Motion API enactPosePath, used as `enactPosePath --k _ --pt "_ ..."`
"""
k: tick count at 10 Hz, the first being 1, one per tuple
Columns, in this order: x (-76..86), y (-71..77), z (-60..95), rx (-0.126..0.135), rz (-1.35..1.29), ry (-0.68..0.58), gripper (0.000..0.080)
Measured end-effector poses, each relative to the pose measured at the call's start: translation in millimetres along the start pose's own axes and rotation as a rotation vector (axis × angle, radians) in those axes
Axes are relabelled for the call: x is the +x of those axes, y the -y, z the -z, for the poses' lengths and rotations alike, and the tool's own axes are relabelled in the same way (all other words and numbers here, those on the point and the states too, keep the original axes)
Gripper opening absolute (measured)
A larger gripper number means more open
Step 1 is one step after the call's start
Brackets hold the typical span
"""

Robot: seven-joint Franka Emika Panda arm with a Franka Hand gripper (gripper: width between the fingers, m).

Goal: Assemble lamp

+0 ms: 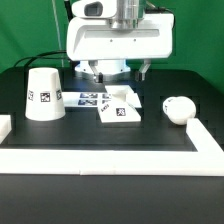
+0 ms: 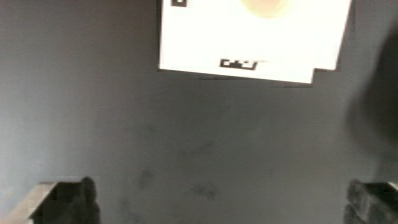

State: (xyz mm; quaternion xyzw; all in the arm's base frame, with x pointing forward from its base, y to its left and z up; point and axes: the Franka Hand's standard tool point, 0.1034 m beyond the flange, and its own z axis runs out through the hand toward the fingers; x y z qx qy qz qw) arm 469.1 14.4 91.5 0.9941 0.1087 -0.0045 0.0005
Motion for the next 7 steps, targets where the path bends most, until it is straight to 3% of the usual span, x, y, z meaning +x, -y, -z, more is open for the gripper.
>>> enactPosePath --k 3,7 --pt "-0.6 0.1 -0.4 0.003 -0.013 0.001 0.0700" --pt "-33.4 8.1 -15.7 0.039 -0.246 0.044 0.0700"
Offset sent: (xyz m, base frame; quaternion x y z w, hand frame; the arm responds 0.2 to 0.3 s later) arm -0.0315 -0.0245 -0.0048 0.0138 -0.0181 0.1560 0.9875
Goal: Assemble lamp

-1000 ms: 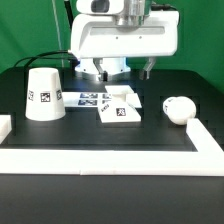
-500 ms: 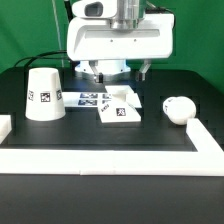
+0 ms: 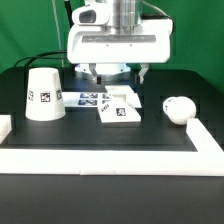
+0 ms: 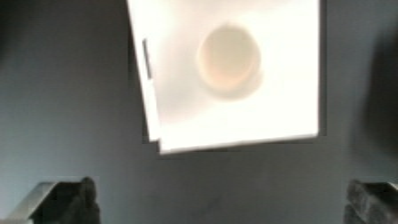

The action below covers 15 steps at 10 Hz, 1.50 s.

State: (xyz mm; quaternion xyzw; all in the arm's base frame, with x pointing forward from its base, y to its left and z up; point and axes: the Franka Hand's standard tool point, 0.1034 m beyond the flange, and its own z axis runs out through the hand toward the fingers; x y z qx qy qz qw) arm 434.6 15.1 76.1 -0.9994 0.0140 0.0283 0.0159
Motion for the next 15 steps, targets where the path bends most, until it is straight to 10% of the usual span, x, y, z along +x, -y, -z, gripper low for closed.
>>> enactPosePath --k 15 --pt "-24.4 -0.1 -30.3 0.002 0.081 0.011 0.0700"
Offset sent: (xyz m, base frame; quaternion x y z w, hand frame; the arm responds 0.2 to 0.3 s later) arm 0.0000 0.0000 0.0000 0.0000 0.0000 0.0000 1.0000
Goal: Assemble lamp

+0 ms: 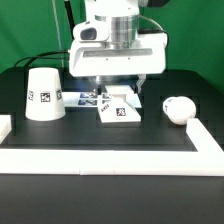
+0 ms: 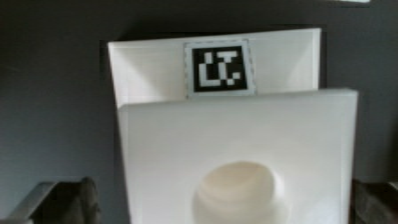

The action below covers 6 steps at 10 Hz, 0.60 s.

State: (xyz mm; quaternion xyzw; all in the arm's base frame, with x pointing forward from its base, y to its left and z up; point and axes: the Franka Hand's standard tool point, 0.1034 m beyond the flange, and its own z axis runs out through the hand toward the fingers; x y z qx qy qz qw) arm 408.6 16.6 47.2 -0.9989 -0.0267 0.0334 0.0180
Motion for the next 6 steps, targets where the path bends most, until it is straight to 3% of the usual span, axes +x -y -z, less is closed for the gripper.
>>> enactPosePath --k 1,2,6 --pt "-0.4 -0.1 -0.6 0.001 -0.001 0.001 0.0700" --pt "-0.3 0.0 -0.6 0.001 0.001 0.001 0.0565" --pt "-0.1 0.0 -0.5 0.001 0.001 0.001 0.0534"
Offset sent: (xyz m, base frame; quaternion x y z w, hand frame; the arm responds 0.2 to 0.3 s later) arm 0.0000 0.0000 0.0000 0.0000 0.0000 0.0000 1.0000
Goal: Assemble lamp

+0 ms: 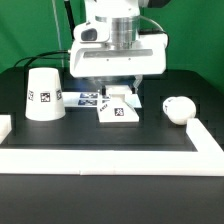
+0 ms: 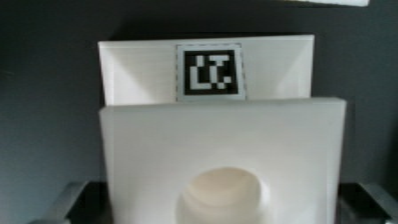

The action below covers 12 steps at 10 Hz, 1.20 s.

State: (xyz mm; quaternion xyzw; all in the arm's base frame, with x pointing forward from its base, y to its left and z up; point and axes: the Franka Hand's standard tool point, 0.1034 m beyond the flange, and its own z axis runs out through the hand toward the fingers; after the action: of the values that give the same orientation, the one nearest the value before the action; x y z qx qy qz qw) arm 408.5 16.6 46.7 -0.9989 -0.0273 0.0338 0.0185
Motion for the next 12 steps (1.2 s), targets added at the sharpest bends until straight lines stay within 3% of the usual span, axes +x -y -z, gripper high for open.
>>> enactPosePath --k 3,5,8,10,12 --pt "1.3 0.9 0.6 0.000 -0.003 0.001 0.0534" --pt "11.9 5.5 0.4 0.001 -0.002 -0.007 0.0535" --pt "44.0 10.9 2.6 0.002 -0.004 -0.046 0.0537" --pt "74.8 19.9 4.4 0.003 -0.016 -0.101 0.0537" --pt "78.5 20.8 4.6 0.003 -0.016 -0.109 0.0537"
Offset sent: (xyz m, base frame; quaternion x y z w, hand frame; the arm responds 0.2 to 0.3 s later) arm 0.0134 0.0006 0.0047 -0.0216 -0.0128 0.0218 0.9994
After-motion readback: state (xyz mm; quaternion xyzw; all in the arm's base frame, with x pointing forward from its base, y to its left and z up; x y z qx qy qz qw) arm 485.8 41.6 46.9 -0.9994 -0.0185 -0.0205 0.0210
